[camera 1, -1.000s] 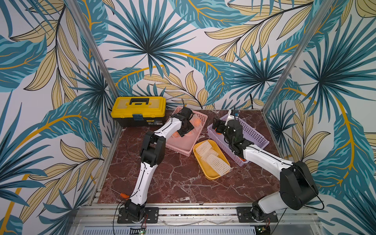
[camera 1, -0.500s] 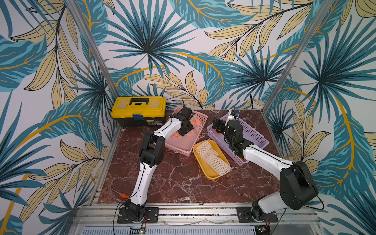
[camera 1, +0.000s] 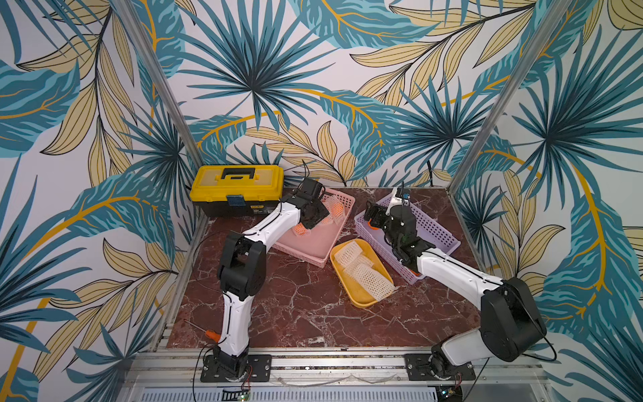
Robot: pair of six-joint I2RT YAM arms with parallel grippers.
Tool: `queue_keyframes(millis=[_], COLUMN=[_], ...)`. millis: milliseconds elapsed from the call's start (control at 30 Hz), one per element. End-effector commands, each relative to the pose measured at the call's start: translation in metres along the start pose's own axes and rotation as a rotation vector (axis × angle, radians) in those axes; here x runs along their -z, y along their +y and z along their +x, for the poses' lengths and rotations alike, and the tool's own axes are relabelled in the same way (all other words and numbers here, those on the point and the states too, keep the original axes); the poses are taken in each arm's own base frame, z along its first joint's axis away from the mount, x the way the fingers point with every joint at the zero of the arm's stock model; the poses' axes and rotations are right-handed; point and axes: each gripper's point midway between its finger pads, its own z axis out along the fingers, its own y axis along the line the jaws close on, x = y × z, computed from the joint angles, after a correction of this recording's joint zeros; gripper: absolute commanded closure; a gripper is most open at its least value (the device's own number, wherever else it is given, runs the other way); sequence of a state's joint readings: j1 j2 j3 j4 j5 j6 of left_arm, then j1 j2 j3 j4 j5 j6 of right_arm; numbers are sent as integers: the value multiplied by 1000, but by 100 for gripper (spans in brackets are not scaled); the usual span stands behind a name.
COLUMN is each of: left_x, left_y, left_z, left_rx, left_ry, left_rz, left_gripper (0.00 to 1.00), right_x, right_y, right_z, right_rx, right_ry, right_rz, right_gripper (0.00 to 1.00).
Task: Remove foam nets from oranges
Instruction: Pick up the orange from the basket, then place the orange at the center of the board.
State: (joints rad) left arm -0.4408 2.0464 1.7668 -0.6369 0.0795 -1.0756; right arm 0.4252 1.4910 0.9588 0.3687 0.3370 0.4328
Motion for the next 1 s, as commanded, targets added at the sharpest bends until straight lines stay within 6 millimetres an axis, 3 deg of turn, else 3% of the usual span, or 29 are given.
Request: queue_keyframes(millis=[0, 200, 567, 733, 867, 967], left_x=[38, 91, 141, 140, 119, 102], left_y=[-17, -4, 93, 134, 161, 169], left_z=[3, 22, 110, 130, 142, 153], left_rx=[-13, -117, -452, -539, -556, -564], left_ry=[-10, 2, 156, 142, 74, 90], left_rz=[88, 134, -25, -171, -301, -353], left_gripper=[48, 48, 46, 46, 46, 45], right_x=[6, 3, -2, -3, -6, -8], right_y=[-3, -1, 4, 5, 13, 23], right_z=[-7, -2, 6, 7, 10, 14], right_rx=[2, -9, -21, -21, -14, -8], right_ry=[-30, -18, 10, 17, 37, 62], right_rz=[2, -11, -32, -37, -77, -129], right_gripper=[11, 11, 11, 11, 11, 11])
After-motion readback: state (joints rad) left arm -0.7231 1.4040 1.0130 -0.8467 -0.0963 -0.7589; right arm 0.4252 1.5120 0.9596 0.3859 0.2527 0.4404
